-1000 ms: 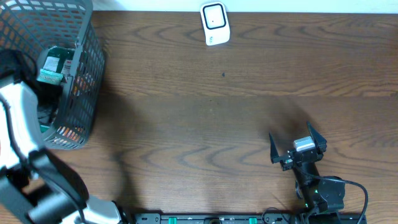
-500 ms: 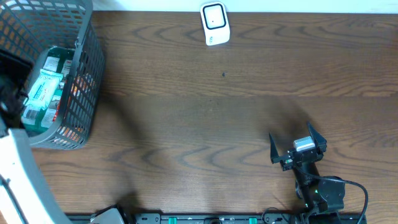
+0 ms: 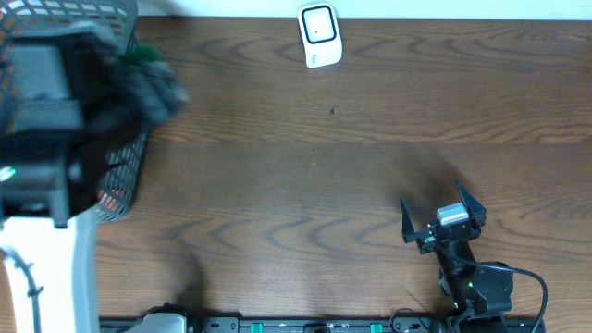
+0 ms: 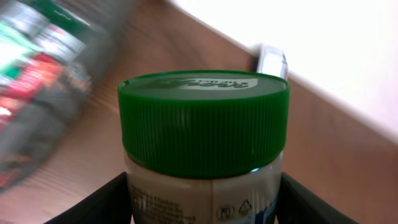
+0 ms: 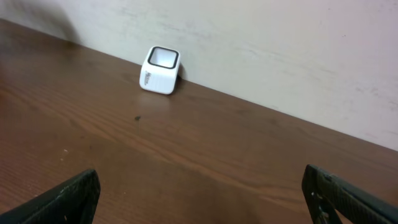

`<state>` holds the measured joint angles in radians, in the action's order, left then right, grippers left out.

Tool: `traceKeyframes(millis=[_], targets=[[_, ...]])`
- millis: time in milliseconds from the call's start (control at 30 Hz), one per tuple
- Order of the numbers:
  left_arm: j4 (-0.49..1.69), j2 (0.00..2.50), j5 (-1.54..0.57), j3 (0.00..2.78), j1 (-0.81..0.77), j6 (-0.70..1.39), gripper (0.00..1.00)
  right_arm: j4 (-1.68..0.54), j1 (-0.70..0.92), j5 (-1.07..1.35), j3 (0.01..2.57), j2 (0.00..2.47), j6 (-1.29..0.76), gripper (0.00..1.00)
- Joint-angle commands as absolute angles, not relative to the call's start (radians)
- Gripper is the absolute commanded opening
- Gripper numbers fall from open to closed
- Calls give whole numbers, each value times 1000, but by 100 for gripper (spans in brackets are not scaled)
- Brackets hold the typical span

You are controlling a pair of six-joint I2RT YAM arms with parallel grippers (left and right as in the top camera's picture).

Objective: Scan the item barcode
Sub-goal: 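Carry the jar with the left gripper toward the white scanner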

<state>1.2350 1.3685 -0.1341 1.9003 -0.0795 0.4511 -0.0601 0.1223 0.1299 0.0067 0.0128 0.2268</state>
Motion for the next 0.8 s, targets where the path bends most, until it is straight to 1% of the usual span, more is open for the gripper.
traceKeyframes(millis=[0, 133, 300, 467, 533, 600, 633, 667, 767], targets=[[1246, 1419, -153, 1891, -218, 434, 40, -64, 138, 124, 6, 9, 214, 99], [1249, 1520, -153, 1853, -374, 434, 39, -64, 138, 124, 6, 9, 214, 99], [1249, 1675, -127, 1835, -487, 434, 39, -64, 138, 124, 6, 9, 214, 99], [1248, 1851, -121, 1835, -545, 442, 40, -64, 138, 124, 6, 9, 214, 99], [1245, 1911, -119, 1835, -561, 441, 37, -64, 138, 124, 6, 9, 214, 99], [1234, 1958, -117, 1835, -568, 441, 37, -64, 138, 124, 6, 9, 214, 99], [1227, 1979, -123, 1835, -573, 440, 38, -64, 138, 124, 6, 9, 214, 99], [1216, 1998, -124, 1835, -578, 437, 42, -64, 138, 124, 6, 9, 214, 99], [1155, 2056, -123, 1835, -603, 374, 42, -64, 138, 124, 6, 9, 214, 99]])
